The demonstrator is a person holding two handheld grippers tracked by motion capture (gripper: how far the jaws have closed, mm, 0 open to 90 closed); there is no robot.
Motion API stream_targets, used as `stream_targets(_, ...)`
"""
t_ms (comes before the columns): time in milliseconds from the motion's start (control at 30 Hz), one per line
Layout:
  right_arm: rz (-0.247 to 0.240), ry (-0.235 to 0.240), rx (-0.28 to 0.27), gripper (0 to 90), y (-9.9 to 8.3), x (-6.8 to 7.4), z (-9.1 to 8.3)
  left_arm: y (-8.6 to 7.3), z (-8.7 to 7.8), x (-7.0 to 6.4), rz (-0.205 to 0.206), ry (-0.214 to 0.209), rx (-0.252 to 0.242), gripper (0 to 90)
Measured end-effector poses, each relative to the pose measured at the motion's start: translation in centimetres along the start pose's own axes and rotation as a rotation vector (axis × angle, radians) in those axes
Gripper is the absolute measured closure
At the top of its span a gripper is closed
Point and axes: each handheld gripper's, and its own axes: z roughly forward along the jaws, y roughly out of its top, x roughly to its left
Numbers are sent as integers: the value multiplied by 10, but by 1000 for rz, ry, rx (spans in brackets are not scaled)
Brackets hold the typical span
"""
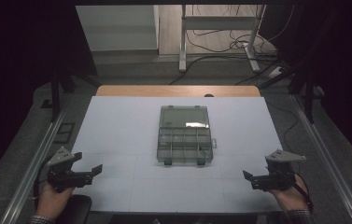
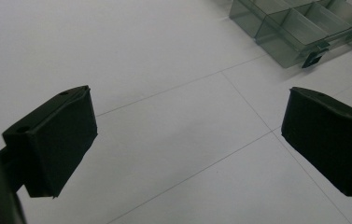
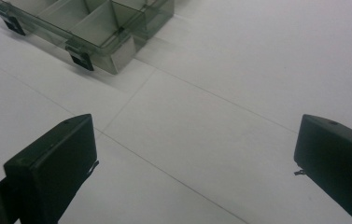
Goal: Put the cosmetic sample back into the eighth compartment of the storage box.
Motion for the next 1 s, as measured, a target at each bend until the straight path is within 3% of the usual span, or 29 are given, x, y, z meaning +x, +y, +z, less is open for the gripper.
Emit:
stream_targets(300, 39, -36, -17, 0, -11, -8, -9, 0, 0, 0, -3, 1, -2, 39)
stream_targets(1000, 64, -82, 11, 0, -26, -14, -14, 0, 0, 1, -5, 2, -3, 38)
